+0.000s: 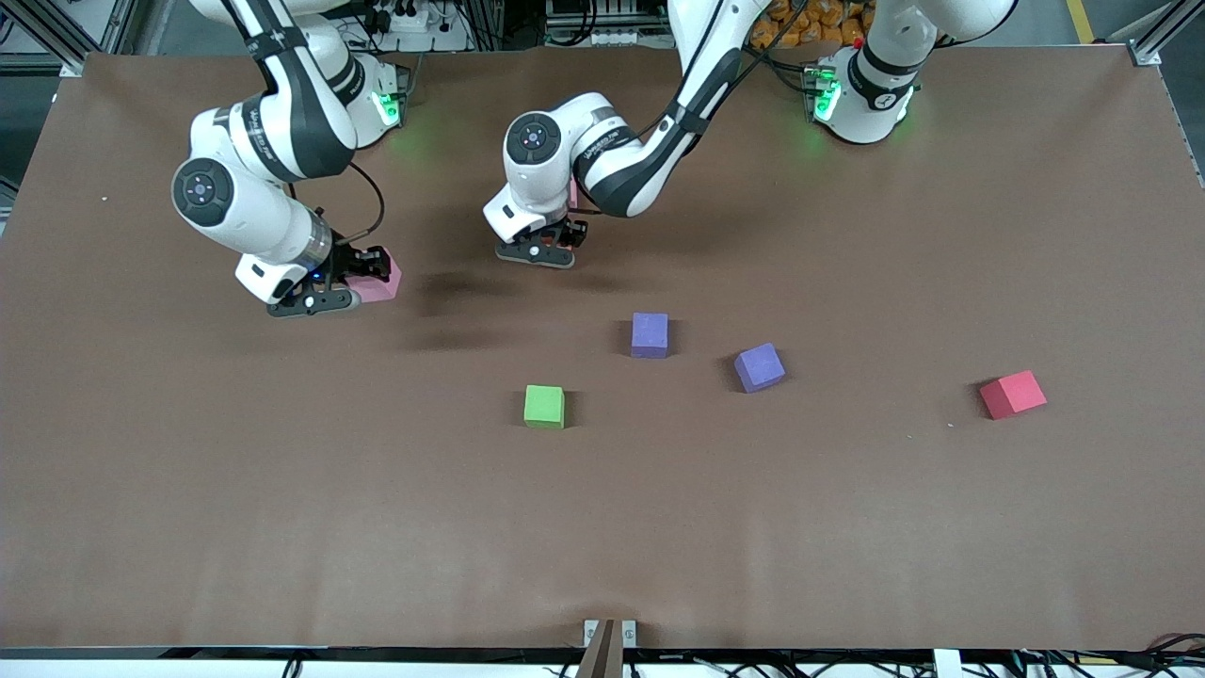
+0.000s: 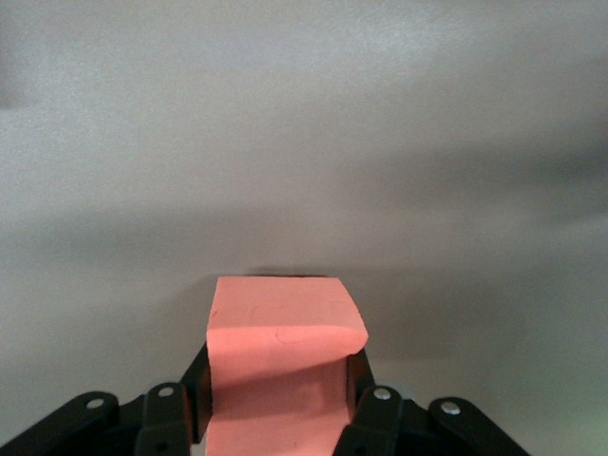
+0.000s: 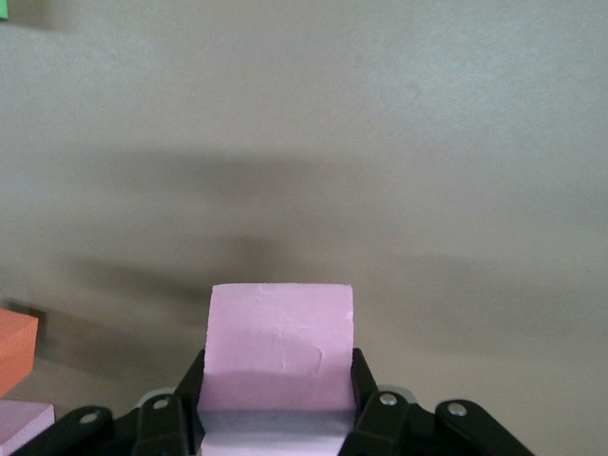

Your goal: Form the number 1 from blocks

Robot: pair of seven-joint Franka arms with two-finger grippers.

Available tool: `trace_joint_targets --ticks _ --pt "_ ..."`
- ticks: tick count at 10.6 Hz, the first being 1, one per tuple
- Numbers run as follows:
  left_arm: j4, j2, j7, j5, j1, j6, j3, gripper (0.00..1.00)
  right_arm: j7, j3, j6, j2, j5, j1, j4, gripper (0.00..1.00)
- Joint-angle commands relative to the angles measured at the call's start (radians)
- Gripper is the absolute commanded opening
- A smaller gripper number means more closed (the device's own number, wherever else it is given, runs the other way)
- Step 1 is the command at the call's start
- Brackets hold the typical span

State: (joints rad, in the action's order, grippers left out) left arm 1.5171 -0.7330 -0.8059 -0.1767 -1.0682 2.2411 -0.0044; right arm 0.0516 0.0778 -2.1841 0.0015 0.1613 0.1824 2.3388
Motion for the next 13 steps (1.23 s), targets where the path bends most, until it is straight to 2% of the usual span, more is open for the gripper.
trace_joint_targets --ticks 1,3,13 --pt "0.044 0.03 -0.002 0.005 0.014 0.0 -0.016 0.0 -0.002 0.0 0.0 0.017 0.017 0.043 -0.012 0.53" --pt "0.049 0.029 -0.009 -0.036 0.014 0.003 -0.02 0.0 -0.01 0.0 0.006 0.015 0.017 0.06 -0.01 0.53" --pt "0.104 0.05 -0.098 -0.058 0.013 0.064 -0.025 0.0 -0.032 0.0 0.027 0.018 0.017 0.071 -0.006 0.53"
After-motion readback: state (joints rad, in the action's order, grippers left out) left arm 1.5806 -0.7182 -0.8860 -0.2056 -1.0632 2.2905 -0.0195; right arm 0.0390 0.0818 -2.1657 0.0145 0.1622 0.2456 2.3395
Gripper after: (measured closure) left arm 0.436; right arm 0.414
